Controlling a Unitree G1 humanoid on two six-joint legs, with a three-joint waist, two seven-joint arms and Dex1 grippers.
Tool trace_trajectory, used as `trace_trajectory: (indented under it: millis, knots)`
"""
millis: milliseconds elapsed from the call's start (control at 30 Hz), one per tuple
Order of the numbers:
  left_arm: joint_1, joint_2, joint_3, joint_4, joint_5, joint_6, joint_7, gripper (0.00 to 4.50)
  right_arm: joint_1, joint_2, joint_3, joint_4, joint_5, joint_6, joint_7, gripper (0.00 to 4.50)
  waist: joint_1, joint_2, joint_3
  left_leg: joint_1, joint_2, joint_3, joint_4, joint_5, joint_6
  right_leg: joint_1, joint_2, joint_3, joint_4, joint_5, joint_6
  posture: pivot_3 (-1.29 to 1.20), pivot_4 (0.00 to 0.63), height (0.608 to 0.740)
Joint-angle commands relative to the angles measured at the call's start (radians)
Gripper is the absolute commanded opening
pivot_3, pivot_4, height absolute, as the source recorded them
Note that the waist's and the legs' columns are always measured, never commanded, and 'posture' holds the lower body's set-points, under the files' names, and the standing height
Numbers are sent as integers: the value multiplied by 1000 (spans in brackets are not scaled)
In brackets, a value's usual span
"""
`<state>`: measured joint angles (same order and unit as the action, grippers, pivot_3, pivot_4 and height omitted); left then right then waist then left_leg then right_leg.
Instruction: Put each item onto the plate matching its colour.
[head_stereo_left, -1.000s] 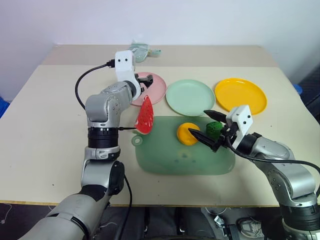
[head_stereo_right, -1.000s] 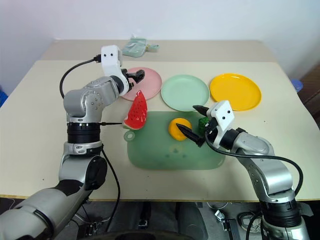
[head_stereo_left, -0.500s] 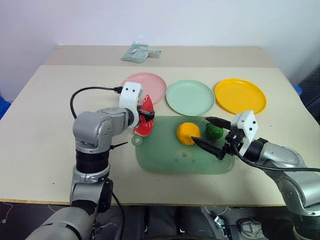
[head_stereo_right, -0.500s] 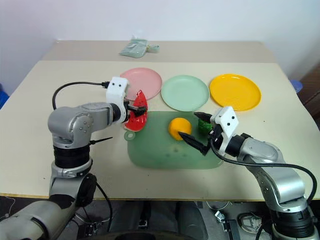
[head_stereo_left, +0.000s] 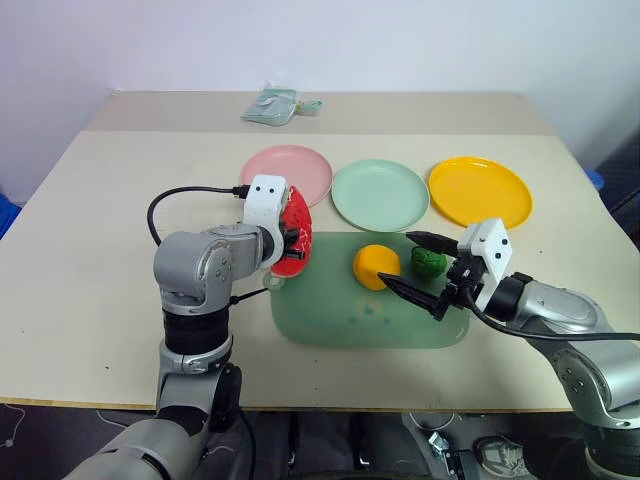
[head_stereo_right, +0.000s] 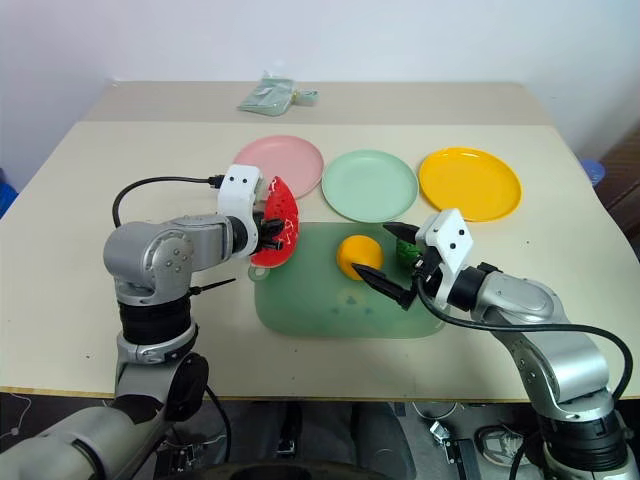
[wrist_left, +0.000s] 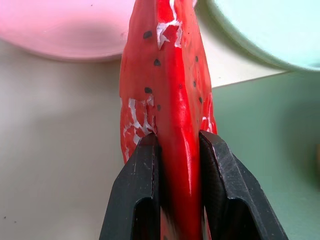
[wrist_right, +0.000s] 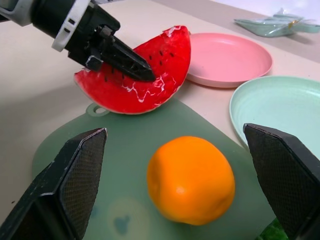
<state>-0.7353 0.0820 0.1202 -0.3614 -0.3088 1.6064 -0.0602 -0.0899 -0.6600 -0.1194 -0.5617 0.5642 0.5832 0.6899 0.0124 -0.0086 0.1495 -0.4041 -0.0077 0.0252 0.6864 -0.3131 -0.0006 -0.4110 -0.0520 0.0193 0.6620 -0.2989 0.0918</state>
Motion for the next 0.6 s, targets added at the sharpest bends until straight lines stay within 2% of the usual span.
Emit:
trace_trajectory:
  millis: [33,200,333,467,567,600]
  knots:
    - [-95,8,63,-72,-14,-11,-20,839,-26,7,4,-1,-1,-20,2,4500,0,0,0,0,0,0,0,0,0,0,0,0,0,0,0,0,150,740]
    - [-182,35,67,119,95,-162,71,839,-69,18,22,25,-13,-29,2,4500,0,0,0,1,0,0,0,0,0,0,0,0,0,0,0,0,150,740]
    - [-277,21,64,442,172,-337,154,839,-102,37,41,50,-30,-40,-10,4500,2,0,0,1,0,0,0,0,0,0,1,0,1,0,0,0,150,740]
    - [-379,-18,128,753,173,-567,208,839,-105,52,37,54,-49,-52,-26,4500,6,-1,0,-2,0,0,2,0,0,-1,0,-1,1,0,0,0,150,740]
    - [-413,-18,153,854,139,-679,166,839,-89,52,30,39,-52,-50,-34,4500,1,-1,0,-4,-1,0,3,0,1,-3,0,-1,2,0,0,0,150,740]
    - [-420,-18,166,870,122,-701,151,1538,-81,52,26,32,-52,-49,-39,4500,1,-1,0,-4,-1,1,2,0,1,-4,0,-1,2,0,0,0,150,740]
